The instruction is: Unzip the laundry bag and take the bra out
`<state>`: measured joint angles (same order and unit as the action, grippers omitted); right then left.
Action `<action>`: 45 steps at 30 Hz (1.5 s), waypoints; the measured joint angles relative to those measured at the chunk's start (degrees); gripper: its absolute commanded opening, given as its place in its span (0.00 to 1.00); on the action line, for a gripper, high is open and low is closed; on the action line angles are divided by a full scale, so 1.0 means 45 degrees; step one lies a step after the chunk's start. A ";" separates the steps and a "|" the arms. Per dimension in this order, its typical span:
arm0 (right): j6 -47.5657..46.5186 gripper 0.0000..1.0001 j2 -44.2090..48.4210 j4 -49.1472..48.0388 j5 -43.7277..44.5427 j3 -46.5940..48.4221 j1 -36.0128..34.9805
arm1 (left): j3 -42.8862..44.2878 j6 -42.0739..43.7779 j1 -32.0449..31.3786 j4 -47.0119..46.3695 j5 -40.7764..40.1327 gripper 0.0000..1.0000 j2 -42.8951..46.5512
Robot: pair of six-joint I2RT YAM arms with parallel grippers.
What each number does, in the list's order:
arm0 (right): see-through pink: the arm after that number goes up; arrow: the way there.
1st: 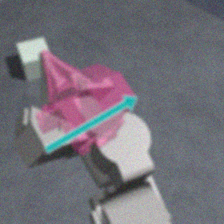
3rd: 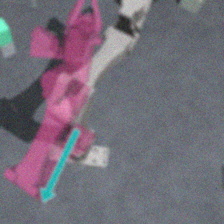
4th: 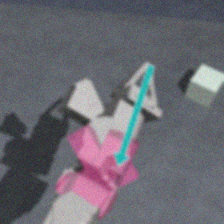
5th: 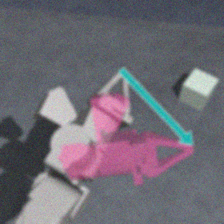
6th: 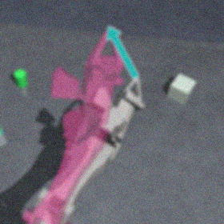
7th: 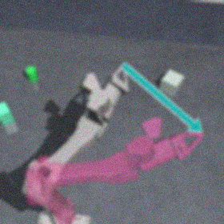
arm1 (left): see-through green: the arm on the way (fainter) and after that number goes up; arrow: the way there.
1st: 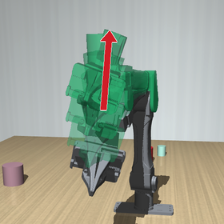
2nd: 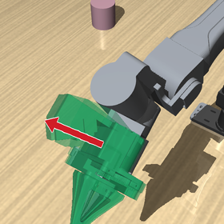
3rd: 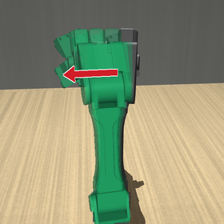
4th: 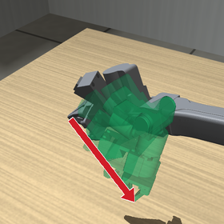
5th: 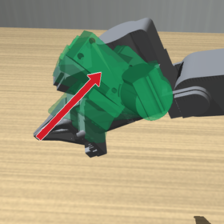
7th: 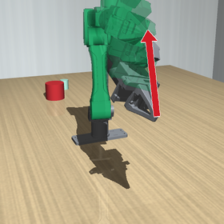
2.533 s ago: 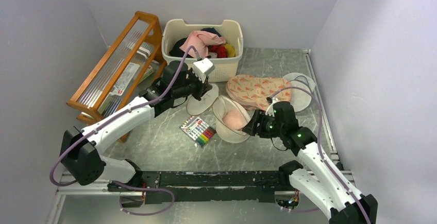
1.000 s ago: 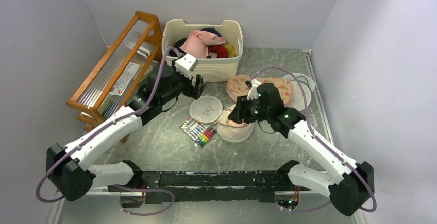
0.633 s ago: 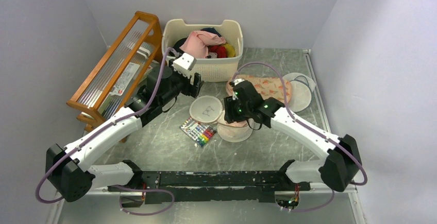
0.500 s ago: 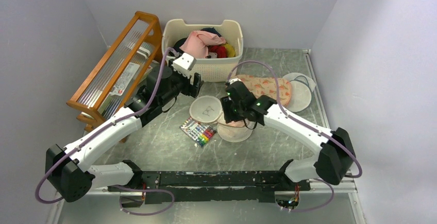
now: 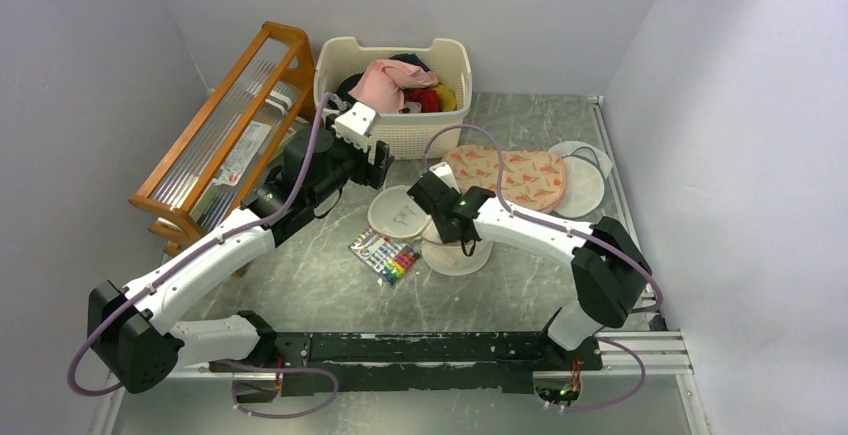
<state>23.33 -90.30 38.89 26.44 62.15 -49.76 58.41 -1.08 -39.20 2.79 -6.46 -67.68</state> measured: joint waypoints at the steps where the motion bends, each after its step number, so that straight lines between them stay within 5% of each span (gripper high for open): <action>1: -0.0015 0.09 -0.0019 0.0000 0.0073 0.0000 -0.0034 | 0.0000 0.0010 0.0000 0.0000 0.0000 0.83 0.0000; 3: -0.0068 0.00 0.0063 -0.0068 0.0194 -0.0015 -0.0097 | 0.0000 0.0039 0.0000 0.0005 0.0000 0.83 0.0000; 14: -0.0219 0.00 0.5299 -0.2749 -0.0418 -0.2565 -0.0121 | 0.0000 0.0049 0.0000 0.0005 0.0000 0.83 0.0000; 30: 0.0588 0.00 0.7553 -0.3730 -0.2220 -0.2385 -0.0102 | 0.0000 0.0044 0.0000 0.0000 0.0015 0.82 0.0000; 45: 0.2594 0.00 1.0841 -0.4828 -0.1690 -0.2186 -0.0102 | 0.0000 0.0044 0.0000 0.0005 0.0068 0.82 0.0000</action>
<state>35.00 -41.52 17.17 18.83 52.31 -50.22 58.41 -0.89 -39.20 2.81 -6.15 -67.68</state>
